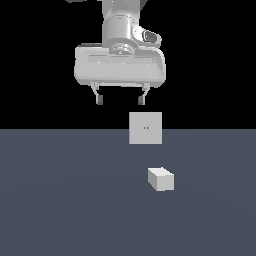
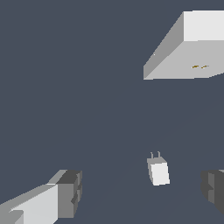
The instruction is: Plug the charger into the wall socket.
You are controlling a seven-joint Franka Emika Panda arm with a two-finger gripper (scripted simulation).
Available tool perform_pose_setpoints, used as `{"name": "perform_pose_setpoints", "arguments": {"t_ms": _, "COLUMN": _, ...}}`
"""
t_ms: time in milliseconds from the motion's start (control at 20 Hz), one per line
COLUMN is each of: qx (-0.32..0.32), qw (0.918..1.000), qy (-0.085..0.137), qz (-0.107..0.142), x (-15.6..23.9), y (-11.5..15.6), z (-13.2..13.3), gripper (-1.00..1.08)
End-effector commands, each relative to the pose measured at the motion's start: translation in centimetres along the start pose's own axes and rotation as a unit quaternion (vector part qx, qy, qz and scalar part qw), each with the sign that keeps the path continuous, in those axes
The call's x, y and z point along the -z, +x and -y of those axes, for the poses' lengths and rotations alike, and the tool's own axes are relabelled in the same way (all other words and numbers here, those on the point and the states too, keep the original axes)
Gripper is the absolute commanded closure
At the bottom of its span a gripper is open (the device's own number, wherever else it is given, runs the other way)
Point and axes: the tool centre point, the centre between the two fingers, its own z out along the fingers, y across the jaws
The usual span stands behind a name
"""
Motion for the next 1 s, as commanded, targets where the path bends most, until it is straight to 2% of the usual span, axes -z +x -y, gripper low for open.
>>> {"name": "perform_pose_setpoints", "arguments": {"t_ms": 0, "qx": 0.000, "qw": 1.0000, "qy": 0.000, "qz": 0.000, "x": 0.0, "y": 0.0, "z": 0.0, "gripper": -0.92}}
{"name": "perform_pose_setpoints", "arguments": {"t_ms": 500, "qx": 0.006, "qw": 0.9999, "qy": 0.000, "qz": -0.013, "x": -0.7, "y": -0.8, "z": -0.5, "gripper": -0.92}}
{"name": "perform_pose_setpoints", "arguments": {"t_ms": 950, "qx": 0.020, "qw": 0.9986, "qy": 0.000, "qz": -0.048, "x": -2.5, "y": -2.6, "z": -1.9, "gripper": -0.92}}
